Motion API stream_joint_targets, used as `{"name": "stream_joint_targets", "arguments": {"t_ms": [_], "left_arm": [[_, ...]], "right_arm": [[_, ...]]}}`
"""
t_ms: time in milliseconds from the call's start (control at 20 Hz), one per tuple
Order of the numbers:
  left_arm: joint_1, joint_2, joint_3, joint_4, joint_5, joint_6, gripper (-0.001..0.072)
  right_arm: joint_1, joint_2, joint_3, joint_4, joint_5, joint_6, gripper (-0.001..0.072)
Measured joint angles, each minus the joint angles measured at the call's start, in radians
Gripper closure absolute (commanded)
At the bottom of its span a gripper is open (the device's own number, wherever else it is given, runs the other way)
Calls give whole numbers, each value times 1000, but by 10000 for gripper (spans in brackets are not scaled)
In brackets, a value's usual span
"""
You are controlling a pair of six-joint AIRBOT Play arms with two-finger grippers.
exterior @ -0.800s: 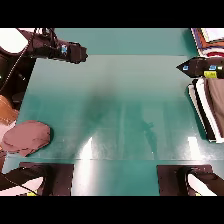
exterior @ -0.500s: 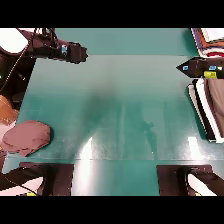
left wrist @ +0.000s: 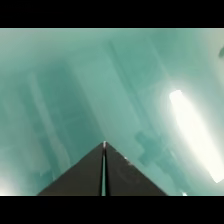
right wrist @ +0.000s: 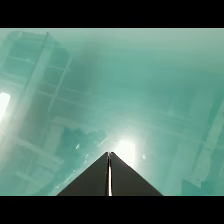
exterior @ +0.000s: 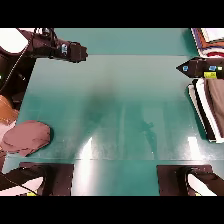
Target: Fold the shirts.
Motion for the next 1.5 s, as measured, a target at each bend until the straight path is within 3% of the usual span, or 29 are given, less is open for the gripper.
{"name": "stream_joint_targets", "arguments": {"t_ms": [100, 400, 450, 500, 550, 600, 750, 950, 1000, 1050, 1100, 1300, 1500], "left_arm": [[23, 13, 0, 12, -24, -3, 684], [164, 203, -129, 263, -341, -11, 681], [193, 252, -186, 309, -380, -18, 585], [226, 297, -252, 352, -413, -25, 219], [264, 343, -327, 389, -443, -33, 16], [298, 378, -400, 414, -460, -39, 63], [396, 443, -628, 463, -484, -57, 61], [466, 472, -865, 492, -422, -75, 62], [474, 475, -905, 494, -410, -83, 142], [479, 477, -930, 495, -399, -92, 458], [483, 479, -951, 498, -394, -104, 669], [491, 482, -943, 501, -410, -127, 684], [472, 482, -684, 482, -483, -133, 685]], "right_arm": [[0, 0, 0, 0, 3, 0, 696], [0, 0, 0, 0, 16, 0, 696], [0, 0, 0, 0, 16, 0, 696], [0, 0, 0, 0, 17, 0, 696], [0, 0, 0, 0, 18, 0, 696], [0, 0, 0, 0, 18, 0, 696], [0, 0, 0, 0, 18, 0, 696], [0, 0, 0, 0, 18, 0, 696], [0, 0, 0, 0, 18, 1, 696], [0, 0, 0, 0, 18, 1, 697], [0, 0, 0, 0, 18, 1, 696], [0, 0, 0, 0, 17, 1, 697], [0, 2, 48, 0, 2, 1, 697]]}}
